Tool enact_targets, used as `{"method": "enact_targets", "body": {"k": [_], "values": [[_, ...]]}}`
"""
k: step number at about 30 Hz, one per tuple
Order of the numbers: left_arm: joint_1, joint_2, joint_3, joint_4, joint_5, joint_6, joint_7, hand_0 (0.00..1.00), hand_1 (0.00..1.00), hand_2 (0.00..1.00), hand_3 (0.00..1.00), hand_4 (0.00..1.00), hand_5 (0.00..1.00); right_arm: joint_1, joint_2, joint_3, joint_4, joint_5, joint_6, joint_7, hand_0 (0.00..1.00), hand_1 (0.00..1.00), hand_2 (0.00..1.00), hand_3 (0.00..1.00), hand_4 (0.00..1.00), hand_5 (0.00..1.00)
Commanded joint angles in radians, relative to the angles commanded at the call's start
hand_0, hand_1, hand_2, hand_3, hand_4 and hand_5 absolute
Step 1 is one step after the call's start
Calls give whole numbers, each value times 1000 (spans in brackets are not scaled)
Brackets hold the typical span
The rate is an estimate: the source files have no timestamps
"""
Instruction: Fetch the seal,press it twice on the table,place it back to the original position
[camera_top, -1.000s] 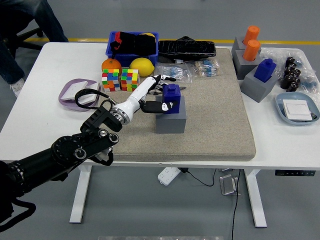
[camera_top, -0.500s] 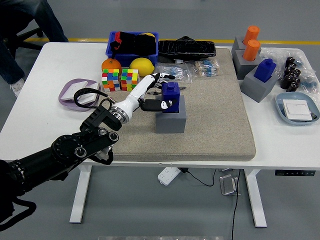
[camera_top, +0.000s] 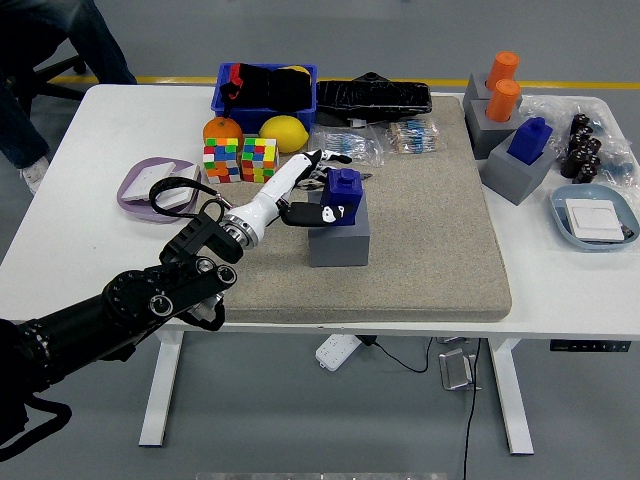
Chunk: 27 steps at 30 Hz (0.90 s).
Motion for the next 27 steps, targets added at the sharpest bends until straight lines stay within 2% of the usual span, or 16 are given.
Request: {"method": "enact_targets", "body": {"k": [17, 27], "values": [[7, -15, 7, 6, -29, -5, -24, 802, 591, 516, 763, 642, 2, 0, 1, -1, 0, 2, -1, 1, 870, 731, 712, 729, 841, 508], [-5, -9, -10, 4, -29, 4, -36, 802, 595, 517, 759, 625, 2, 1, 1, 0, -1, 2, -1, 1, 870, 731, 712, 729, 841, 508]]}}
